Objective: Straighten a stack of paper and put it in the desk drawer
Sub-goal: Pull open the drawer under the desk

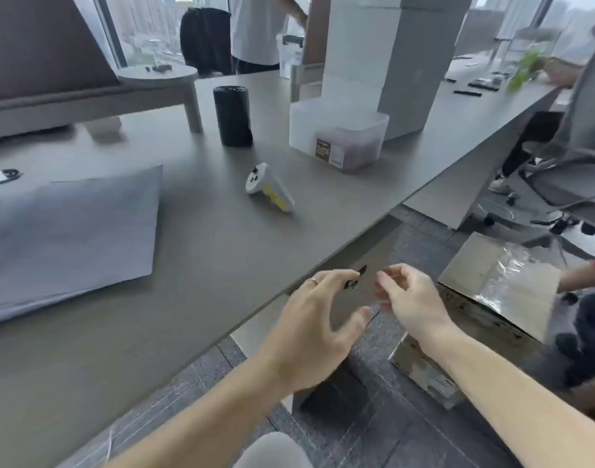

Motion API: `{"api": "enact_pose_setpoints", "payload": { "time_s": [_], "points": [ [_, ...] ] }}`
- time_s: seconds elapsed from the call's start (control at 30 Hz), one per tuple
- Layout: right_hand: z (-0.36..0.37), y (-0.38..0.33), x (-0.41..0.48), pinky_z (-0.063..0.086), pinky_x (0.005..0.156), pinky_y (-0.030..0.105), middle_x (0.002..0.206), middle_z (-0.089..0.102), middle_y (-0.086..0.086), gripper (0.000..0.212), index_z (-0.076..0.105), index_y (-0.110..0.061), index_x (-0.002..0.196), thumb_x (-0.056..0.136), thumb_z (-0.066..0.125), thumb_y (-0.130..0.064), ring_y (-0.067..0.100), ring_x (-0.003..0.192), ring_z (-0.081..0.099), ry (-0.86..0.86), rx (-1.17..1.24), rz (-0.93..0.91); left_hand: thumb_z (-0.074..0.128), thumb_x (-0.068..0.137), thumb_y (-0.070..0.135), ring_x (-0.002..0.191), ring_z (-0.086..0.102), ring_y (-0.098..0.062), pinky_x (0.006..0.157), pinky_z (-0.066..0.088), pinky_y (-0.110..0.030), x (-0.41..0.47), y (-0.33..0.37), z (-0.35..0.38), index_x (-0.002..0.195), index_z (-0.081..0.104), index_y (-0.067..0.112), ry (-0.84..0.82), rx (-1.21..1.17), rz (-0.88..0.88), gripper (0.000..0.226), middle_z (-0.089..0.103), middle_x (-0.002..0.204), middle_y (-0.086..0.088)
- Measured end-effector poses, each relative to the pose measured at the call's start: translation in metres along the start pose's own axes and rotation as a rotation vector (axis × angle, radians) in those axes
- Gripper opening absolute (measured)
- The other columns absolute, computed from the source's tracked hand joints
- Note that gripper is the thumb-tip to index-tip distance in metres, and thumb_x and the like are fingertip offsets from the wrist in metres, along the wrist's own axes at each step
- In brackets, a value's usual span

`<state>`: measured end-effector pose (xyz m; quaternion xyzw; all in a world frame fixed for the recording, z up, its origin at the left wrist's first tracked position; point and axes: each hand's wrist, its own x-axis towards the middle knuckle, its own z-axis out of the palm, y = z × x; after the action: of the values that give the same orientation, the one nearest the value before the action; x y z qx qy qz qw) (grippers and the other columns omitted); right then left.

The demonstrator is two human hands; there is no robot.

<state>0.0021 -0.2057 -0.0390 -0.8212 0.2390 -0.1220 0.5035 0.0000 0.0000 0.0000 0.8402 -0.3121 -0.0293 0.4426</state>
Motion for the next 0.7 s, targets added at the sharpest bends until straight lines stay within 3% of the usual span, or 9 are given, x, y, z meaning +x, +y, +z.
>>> {"api": "enact_pose_setpoints", "payload": {
  "time_s": [0.07, 0.13, 0.23, 0.3, 0.37, 0.43, 0.5, 0.7],
  "points": [
    [0.008, 0.02, 0.013, 0.061, 0.083, 0.045, 0.091, 0.075, 0.002, 0.021, 0.068, -0.011, 0.111, 0.099, 0.06, -0.026, 0.021, 0.08, 0.072, -0.054, 0.078, 0.256, 0.051, 0.1, 0.054, 0.159, 0.015, -0.013, 0.13, 0.015, -0.038, 0.015, -0.015, 0.021, 0.164, 0.019, 0.032, -0.203, 0.237, -0.128, 0.075, 0.021, 0.172, 0.007],
    [0.021, 0.031, 0.027, 0.058, 0.067, 0.032, 0.095, 0.07, 0.011, 0.034, 0.062, 0.002, 0.125, 0.1, 0.058, -0.021, 0.023, 0.073, 0.066, -0.101, 0.187, 0.437, 0.045, 0.101, 0.057, 0.162, -0.003, -0.017, 0.13, 0.001, -0.04, 0.031, -0.029, 0.032, 0.167, -0.001, 0.026, -0.305, 0.448, -0.238, 0.086, -0.002, 0.177, 0.002],
    [0.038, 0.029, 0.048, 0.055, 0.05, 0.024, 0.111, 0.071, 0.026, 0.035, 0.058, 0.008, 0.126, 0.102, 0.055, -0.018, 0.023, 0.069, 0.063, -0.178, 0.311, 0.554, 0.045, 0.101, 0.056, 0.162, 0.001, -0.02, 0.129, 0.004, -0.039, 0.052, -0.037, 0.042, 0.167, -0.004, 0.02, -0.29, 0.521, -0.296, 0.09, -0.002, 0.177, 0.001],
    [0.048, 0.027, 0.059, 0.061, 0.054, 0.024, 0.115, 0.071, 0.027, 0.028, 0.06, 0.007, 0.117, 0.103, 0.053, -0.016, 0.029, 0.079, 0.07, -0.2, 0.352, 0.572, 0.047, 0.099, 0.056, 0.162, 0.004, -0.02, 0.129, 0.007, -0.039, 0.059, -0.041, 0.043, 0.167, -0.001, 0.018, -0.277, 0.55, -0.282, 0.091, 0.0, 0.177, 0.001],
    [0.055, 0.03, 0.068, 0.062, 0.059, 0.028, 0.106, 0.073, 0.026, 0.022, 0.062, 0.002, 0.1, 0.104, 0.05, -0.015, 0.032, 0.083, 0.071, -0.212, 0.358, 0.57, 0.049, 0.098, 0.056, 0.162, 0.005, -0.02, 0.13, 0.009, -0.039, 0.061, -0.045, 0.045, 0.167, 0.002, 0.018, -0.277, 0.568, -0.278, 0.091, 0.001, 0.177, 0.002],
    [0.055, 0.033, 0.069, 0.061, 0.054, 0.026, 0.086, 0.069, 0.019, 0.026, 0.061, -0.001, 0.09, 0.106, 0.046, -0.016, 0.027, 0.07, 0.068, -0.224, 0.358, 0.525, 0.049, 0.098, 0.057, 0.162, 0.006, -0.02, 0.13, 0.01, -0.038, 0.062, -0.046, 0.045, 0.167, 0.003, 0.018, -0.274, 0.572, -0.27, 0.091, 0.003, 0.177, 0.001],
    [0.054, 0.042, 0.069, 0.062, 0.054, 0.026, 0.075, 0.065, 0.013, 0.027, 0.061, -0.002, 0.091, 0.106, 0.046, -0.018, 0.023, 0.063, 0.065, -0.251, 0.351, 0.462, 0.05, 0.097, 0.058, 0.162, 0.004, -0.02, 0.129, 0.008, -0.038, 0.062, -0.044, 0.045, 0.167, 0.002, 0.018, -0.281, 0.57, -0.273, 0.093, 0.002, 0.177, 0.0],
    [0.058, 0.054, 0.065, 0.059, 0.063, 0.035, 0.07, 0.063, 0.011, 0.025, 0.063, -0.002, 0.092, 0.105, 0.048, -0.018, 0.023, 0.058, 0.061, -0.206, 0.354, 0.393, 0.047, 0.098, 0.061, 0.162, 0.001, -0.018, 0.128, 0.004, -0.038, 0.058, -0.042, 0.042, 0.167, 0.002, 0.019, -0.306, 0.554, -0.296, 0.092, -0.002, 0.177, 0.003]
  ]
}}
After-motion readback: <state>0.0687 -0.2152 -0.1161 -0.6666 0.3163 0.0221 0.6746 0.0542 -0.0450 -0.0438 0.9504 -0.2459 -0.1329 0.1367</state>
